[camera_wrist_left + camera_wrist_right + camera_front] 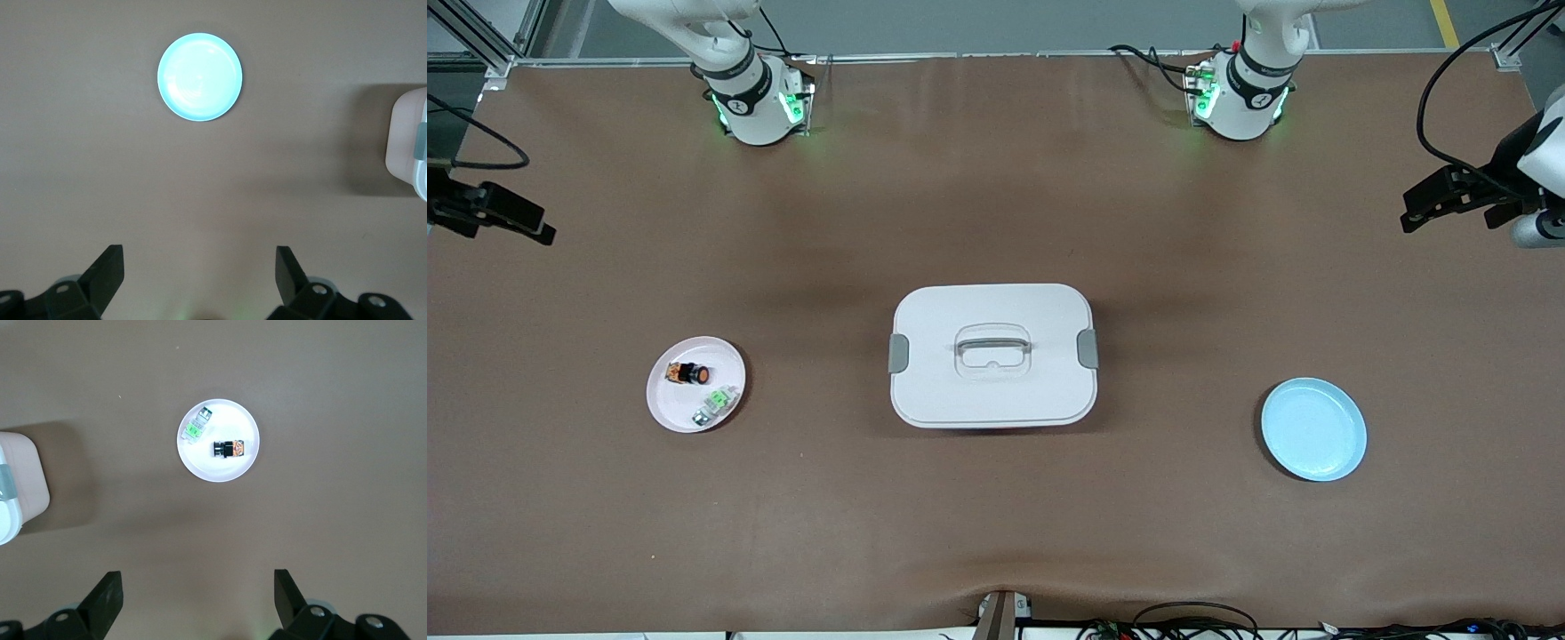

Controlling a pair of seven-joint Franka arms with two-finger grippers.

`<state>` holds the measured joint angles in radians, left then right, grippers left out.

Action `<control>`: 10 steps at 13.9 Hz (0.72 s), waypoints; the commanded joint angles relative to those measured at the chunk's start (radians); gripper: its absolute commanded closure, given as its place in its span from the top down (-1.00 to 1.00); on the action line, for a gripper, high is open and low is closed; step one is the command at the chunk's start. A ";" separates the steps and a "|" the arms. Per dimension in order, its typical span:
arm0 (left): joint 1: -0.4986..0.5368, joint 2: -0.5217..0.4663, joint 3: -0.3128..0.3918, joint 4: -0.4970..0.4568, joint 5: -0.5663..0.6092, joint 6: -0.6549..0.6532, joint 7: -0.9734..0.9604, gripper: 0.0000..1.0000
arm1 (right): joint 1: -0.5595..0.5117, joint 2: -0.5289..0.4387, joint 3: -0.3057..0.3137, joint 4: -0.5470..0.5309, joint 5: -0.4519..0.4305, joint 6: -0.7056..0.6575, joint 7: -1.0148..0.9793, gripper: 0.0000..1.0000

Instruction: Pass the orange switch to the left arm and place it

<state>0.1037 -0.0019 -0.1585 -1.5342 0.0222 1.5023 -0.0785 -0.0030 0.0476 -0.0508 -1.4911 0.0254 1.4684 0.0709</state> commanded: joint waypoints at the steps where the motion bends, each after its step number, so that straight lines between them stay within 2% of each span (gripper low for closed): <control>1: 0.001 0.019 -0.003 0.019 0.002 0.006 0.008 1.00 | 0.020 0.035 0.003 0.005 -0.018 0.009 0.004 1.00; 7: -0.007 0.031 -0.007 0.013 0.002 0.006 0.017 1.00 | 0.011 0.167 0.002 0.014 -0.025 0.042 0.004 1.00; 10: -0.004 0.031 -0.009 0.012 0.002 0.004 0.019 1.00 | 0.011 0.193 -0.001 0.011 -0.027 0.061 0.018 1.00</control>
<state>0.0991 0.0272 -0.1644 -1.5342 0.0222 1.5077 -0.0784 0.0103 0.2279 -0.0541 -1.4920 0.0118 1.5269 0.0715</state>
